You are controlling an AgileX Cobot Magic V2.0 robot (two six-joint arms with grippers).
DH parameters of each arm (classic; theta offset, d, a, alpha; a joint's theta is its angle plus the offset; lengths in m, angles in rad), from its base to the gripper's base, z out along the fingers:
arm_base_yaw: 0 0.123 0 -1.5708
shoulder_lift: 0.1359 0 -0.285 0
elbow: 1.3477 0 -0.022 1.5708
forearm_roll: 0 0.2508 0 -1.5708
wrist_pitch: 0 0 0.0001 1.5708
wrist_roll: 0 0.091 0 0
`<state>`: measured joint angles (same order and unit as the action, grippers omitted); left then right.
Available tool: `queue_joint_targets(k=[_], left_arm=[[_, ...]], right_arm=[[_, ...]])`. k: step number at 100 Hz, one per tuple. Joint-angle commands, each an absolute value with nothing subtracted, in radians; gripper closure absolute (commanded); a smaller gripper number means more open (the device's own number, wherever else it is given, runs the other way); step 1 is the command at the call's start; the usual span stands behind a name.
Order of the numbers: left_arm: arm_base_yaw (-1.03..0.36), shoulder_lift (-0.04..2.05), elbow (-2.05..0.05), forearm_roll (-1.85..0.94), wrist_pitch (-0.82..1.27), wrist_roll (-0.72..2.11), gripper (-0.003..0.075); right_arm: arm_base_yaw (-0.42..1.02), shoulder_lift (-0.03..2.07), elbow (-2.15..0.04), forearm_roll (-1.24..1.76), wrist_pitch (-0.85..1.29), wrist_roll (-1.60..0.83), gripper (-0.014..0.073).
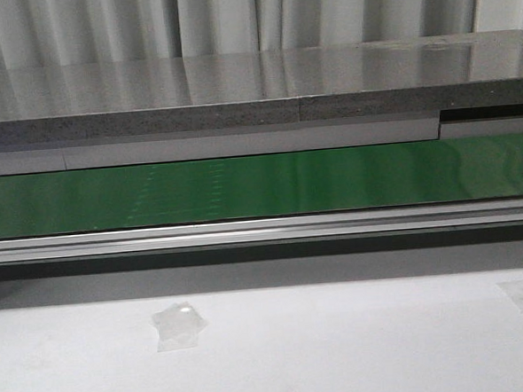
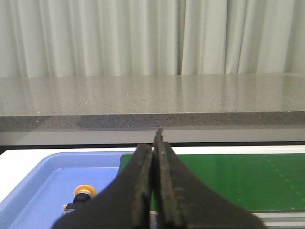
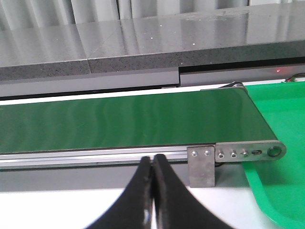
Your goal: Move button from left to right
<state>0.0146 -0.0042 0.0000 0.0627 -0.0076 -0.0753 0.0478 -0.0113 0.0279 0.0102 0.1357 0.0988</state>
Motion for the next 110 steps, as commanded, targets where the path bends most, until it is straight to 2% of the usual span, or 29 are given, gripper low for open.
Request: queue_joint_targets(k=[1,34,52,80,110], left_arm=[[0.014,-0.038,0.044,0.063,-0.091,-0.087,0.074],[0.014,-0.038,0.04,0.063,-0.089,-0.087,0.074],[0.014,-0.034,-0.032,0.063,-0.038,-0.087,0.074],[0.014,0.093,-0.332,0.063,0.235,-0.087,0.074],[0.014,0.426,-0.774,0.065,0.731,-0.085,0.074]], right_arm=[[0.048,-0.029,0.012,0.0,0.054,0.097,0.0662],[0.048,-0.029,0.012,0.0,0.054,0.097,0.0662],[0.048,-0.029,0.012,0.0,0.054,0.097,0.0662],[0.048,-0.029,0.012,0.0,0.054,0.097,0.0662],[0.048,-0.029,0.012,0.0,0.054,0.097,0.0662]])
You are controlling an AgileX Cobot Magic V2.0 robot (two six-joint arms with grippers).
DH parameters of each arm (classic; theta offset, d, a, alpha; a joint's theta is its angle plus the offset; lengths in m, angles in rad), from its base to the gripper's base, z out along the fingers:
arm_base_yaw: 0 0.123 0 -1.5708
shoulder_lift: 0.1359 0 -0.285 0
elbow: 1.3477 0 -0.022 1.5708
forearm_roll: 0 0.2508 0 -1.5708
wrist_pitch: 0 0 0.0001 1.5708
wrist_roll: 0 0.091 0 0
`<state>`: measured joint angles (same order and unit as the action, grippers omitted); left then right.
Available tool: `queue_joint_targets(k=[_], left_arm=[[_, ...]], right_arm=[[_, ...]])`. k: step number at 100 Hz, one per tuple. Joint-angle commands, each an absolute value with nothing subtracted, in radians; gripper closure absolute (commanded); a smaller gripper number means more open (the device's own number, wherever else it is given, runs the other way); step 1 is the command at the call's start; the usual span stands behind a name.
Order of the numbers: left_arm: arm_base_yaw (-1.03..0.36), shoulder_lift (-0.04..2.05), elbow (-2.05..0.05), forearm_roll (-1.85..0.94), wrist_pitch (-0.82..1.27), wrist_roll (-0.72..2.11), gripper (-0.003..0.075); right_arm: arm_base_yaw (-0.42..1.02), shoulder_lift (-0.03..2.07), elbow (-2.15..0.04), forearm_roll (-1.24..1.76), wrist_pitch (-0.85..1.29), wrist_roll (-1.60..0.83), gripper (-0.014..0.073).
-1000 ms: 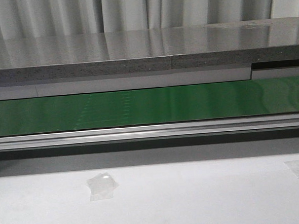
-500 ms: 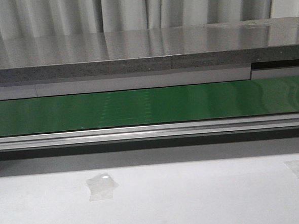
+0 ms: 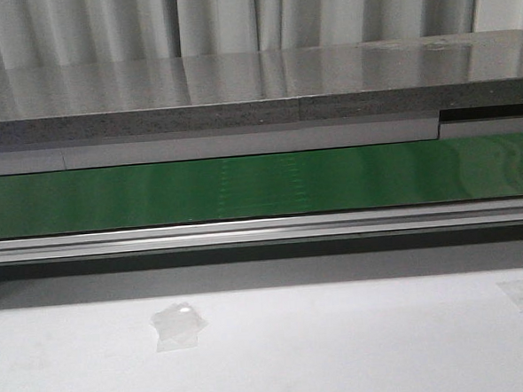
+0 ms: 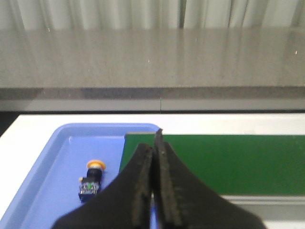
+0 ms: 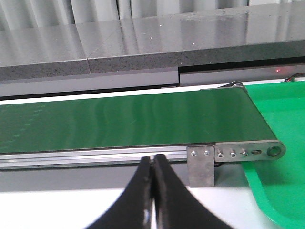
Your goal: Move button from left to right
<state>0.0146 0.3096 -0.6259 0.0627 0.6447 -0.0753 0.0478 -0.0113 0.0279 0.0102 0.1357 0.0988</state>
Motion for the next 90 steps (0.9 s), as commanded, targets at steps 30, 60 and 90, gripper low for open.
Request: queue_joint_targets(k=[30,60,90], left_arm=[[0.014,0.761,-1.035,0.065,1.093,-0.076,0.074],[0.014,0.885,-1.046,0.072,1.112,-0.024,0.0738],[0.014,0.887,-1.046,0.072,1.106,-0.022,0.0267]], right_arm=[[0.048,-0.029,0.012,0.0,0.054,0.097,0.0662],[0.048,-0.029,0.012,0.0,0.054,0.097,0.0662],[0.048,-0.029,0.012,0.0,0.054,0.097,0.0662]])
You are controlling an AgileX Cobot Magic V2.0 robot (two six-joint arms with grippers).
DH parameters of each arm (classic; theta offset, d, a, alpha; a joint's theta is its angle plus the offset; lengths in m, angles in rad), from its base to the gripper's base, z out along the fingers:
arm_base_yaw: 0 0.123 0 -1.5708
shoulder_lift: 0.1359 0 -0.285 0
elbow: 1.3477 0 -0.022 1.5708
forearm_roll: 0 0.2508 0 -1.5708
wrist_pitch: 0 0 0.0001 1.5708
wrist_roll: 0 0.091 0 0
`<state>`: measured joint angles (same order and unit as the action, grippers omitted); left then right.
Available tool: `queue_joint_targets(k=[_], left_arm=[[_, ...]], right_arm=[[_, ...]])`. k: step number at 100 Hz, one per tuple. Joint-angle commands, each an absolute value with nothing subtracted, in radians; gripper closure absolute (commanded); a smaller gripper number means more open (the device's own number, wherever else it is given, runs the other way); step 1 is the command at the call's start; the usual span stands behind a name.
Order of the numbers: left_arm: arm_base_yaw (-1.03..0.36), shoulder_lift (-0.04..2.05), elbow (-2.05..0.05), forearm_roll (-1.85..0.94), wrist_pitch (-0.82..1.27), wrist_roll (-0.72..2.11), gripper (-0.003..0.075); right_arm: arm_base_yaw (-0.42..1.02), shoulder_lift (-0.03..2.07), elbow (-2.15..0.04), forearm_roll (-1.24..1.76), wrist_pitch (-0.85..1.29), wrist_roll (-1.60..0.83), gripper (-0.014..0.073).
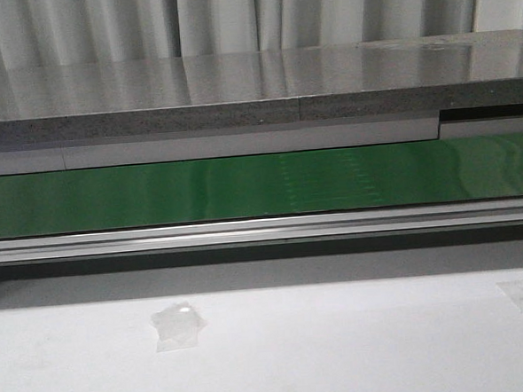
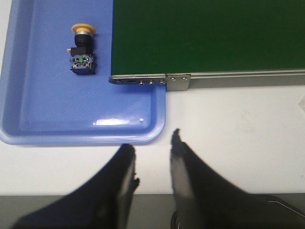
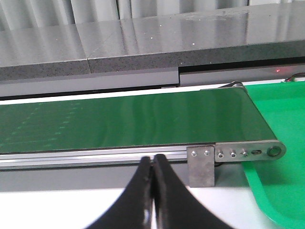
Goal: Move button from left to right
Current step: 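Close the left gripper around the black body of the yellow button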
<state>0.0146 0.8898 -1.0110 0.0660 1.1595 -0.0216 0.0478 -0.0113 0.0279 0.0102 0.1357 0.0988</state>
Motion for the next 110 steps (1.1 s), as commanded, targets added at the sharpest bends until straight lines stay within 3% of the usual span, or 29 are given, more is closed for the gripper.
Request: queue_joint_targets(k=[1,7,15,56,89,110], left_arm=[[0.014,0.887,-1.046,0.072,1.106,-0.022,0.0249],[0.014,0.887,-1.046,0.072,1.104,-0.022,0.012],[0.014,0.887,-1.046,0.081,1.102,-0.022,0.0057],[0.034,0.948,-1.08,0.154,1.03,-0.078,0.0081],[0.249,1.19,-1.206,0.147,0.928,-0.068,0.0081],[0.314,1.389,-1.275,0.049,0.882,0.008,0.0081]], right_arm=[[0.048,-0.029,0.012,0.0,0.054,0.097,0.0662],[0.048,-0.029,0.012,0.0,0.054,0.097,0.0662],[0.048,-0.029,0.012,0.0,0.054,0.097,0.0662],[0.048,-0.029,0.012,0.0,0.054,0.097,0.0662],[0.048,-0.029,0.012,0.0,0.054,0.097,0.0662],[0.048,-0.029,0.012,0.0,0.054,0.097,0.0662]])
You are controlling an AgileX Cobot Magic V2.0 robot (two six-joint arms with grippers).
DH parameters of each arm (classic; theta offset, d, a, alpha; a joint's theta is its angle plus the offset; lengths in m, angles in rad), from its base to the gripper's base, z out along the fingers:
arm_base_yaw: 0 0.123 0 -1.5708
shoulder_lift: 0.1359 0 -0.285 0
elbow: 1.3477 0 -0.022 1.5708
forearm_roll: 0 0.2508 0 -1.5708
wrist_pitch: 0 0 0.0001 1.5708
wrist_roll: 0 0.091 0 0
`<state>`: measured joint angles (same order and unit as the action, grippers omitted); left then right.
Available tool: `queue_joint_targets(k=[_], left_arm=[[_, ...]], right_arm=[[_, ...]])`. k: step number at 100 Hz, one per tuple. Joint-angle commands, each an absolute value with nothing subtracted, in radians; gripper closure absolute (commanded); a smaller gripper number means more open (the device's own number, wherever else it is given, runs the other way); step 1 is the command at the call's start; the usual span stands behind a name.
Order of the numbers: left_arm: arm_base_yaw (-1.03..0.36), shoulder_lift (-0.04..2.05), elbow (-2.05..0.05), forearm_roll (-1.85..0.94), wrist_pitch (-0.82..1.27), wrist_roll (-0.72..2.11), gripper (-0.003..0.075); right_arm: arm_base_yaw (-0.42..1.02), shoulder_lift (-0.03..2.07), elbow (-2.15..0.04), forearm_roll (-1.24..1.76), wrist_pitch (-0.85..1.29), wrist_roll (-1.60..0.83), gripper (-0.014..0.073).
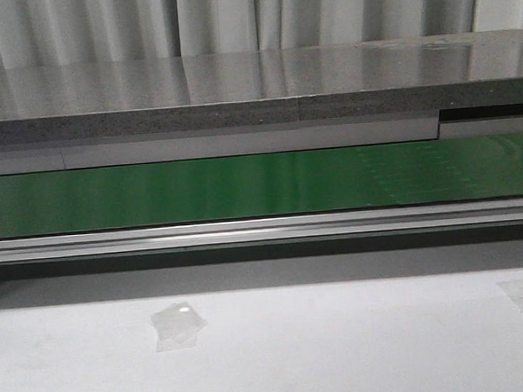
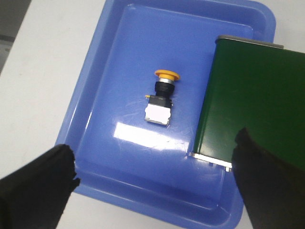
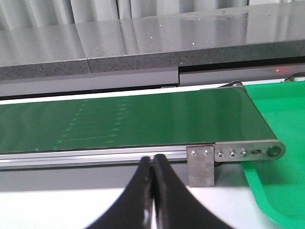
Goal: Move button from left to right
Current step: 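Close the left gripper around the black body of the yellow button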
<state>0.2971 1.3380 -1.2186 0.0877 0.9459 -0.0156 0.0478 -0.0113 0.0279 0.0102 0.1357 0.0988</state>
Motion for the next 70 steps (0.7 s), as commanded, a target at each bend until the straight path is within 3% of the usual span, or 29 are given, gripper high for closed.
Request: queue_joint_targets(k=[1,31,70], left_arm=[[0.316,1.403,-1.276,0.047,0.879,0.007,0.0081],[0.337,1.638,-1.343,0.04,0.804,0.011,0.0081],[0.337,1.766,-1.364,0.026,0.716,0.011,0.0081]], right_arm=[[0.048,-0.029,0.012,0.0,0.054,0.097,0.0662],[0.048,-0.029,0.012,0.0,0.054,0.097,0.0662],[0.048,-0.029,0.012,0.0,0.054,0.097,0.0662]])
